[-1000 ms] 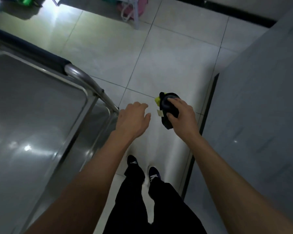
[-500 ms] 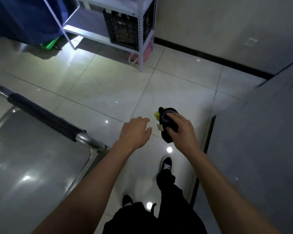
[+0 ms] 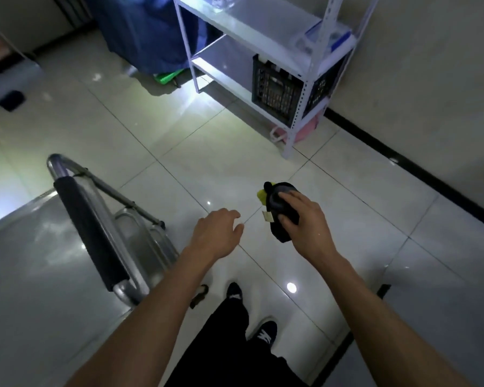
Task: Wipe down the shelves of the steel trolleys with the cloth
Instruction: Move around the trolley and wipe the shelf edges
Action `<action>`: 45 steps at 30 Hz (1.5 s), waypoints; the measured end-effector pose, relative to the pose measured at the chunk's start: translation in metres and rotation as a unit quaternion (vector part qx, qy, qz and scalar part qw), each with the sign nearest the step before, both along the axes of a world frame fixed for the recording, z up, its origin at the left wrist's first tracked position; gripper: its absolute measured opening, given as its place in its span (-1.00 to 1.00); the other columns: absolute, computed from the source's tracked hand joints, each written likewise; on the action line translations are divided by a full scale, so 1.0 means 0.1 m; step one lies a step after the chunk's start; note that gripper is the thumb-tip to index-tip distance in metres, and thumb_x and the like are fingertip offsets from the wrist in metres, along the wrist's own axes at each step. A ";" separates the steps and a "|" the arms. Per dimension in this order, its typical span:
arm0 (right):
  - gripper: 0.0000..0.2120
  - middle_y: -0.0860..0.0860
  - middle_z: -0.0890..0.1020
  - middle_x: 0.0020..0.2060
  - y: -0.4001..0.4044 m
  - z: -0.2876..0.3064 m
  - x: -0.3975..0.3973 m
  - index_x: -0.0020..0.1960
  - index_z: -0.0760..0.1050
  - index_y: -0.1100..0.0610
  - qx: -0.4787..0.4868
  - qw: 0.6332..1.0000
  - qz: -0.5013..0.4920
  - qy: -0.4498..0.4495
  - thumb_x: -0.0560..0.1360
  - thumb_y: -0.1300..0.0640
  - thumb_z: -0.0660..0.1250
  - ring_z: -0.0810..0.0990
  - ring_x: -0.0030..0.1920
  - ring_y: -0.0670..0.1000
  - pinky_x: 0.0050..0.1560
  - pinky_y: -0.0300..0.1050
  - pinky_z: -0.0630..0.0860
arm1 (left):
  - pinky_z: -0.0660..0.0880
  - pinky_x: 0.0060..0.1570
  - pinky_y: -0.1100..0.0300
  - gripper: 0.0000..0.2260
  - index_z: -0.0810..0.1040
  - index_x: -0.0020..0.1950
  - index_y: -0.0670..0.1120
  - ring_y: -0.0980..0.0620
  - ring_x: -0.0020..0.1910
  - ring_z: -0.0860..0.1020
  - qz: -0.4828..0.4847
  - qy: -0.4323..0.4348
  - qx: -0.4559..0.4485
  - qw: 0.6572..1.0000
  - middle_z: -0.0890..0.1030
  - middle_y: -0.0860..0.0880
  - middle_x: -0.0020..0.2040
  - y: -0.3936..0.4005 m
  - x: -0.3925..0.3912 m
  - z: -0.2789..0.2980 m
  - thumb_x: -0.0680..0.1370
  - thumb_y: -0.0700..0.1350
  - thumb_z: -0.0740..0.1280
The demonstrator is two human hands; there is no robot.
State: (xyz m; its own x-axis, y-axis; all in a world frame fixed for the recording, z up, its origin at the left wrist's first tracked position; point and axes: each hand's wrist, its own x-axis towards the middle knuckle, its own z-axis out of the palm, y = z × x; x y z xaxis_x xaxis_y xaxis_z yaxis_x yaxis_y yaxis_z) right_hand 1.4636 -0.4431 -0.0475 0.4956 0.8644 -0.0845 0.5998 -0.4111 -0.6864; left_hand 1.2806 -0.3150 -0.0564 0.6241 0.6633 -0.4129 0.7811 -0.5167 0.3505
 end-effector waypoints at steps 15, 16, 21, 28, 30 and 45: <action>-0.53 0.03 0.45 0.42 2.92 0.27 0.54 0.43 0.44 0.04 -0.018 0.970 0.202 -0.135 0.54 0.20 0.36 0.45 0.30 0.22 0.29 0.21 0.41 | 0.42 0.24 -0.01 -0.63 0.46 0.44 0.02 -0.08 0.27 0.51 0.169 -0.034 0.034 0.985 0.56 -0.04 0.28 2.45 0.33 0.04 0.66 0.07 0.17; -0.53 0.04 0.45 0.41 3.13 0.30 0.55 0.43 0.44 0.05 -0.008 0.970 0.209 -0.127 0.53 0.21 0.37 0.45 0.31 0.22 0.30 0.21 0.42 | 0.43 0.24 -0.01 -0.63 0.45 0.44 0.03 -0.08 0.27 0.51 0.172 -0.031 0.039 0.984 0.56 -0.03 0.28 2.60 0.31 0.06 0.66 0.08 0.16; -0.51 0.02 0.43 0.43 4.14 0.31 0.61 0.45 0.43 0.02 0.009 0.965 0.240 -0.107 0.54 0.18 0.38 0.43 0.34 0.18 0.33 0.20 0.40 | 0.41 0.27 -0.02 -0.62 0.42 0.47 0.03 -0.07 0.31 0.49 0.199 -0.024 0.052 0.978 0.52 -0.03 0.35 3.32 0.24 0.09 0.67 0.08 0.15; -0.52 0.00 0.43 0.43 5.80 0.13 0.66 0.45 0.42 0.01 0.011 0.946 0.315 -0.073 0.55 0.15 0.36 0.44 0.32 0.18 0.34 0.17 0.40 | 0.40 0.29 -0.02 -0.62 0.42 0.45 0.06 -0.06 0.33 0.48 0.287 0.018 0.031 0.957 0.51 -0.01 0.37 4.45 0.15 0.03 0.66 0.10 0.16; -0.53 0.02 0.45 0.41 6.22 0.13 0.57 0.44 0.43 0.04 0.018 0.931 0.358 -0.068 0.54 0.15 0.37 0.46 0.30 0.17 0.33 0.15 0.41 | 0.41 0.29 0.00 -0.63 0.44 0.44 0.07 -0.05 0.32 0.49 0.331 0.028 0.026 0.943 0.52 -0.01 0.36 4.66 0.06 0.01 0.65 0.12 0.17; -0.53 -0.03 0.48 0.39 8.64 -0.02 -1.67 0.40 0.48 0.02 -0.006 0.782 0.623 -0.013 0.50 0.20 0.40 0.47 0.33 0.09 0.34 0.12 0.43 | 0.45 0.14 0.08 -0.65 0.52 0.38 0.03 -0.05 0.24 0.52 0.670 -0.095 0.015 0.736 0.57 -0.01 0.28 5.86 -1.68 -0.09 0.63 0.09 0.24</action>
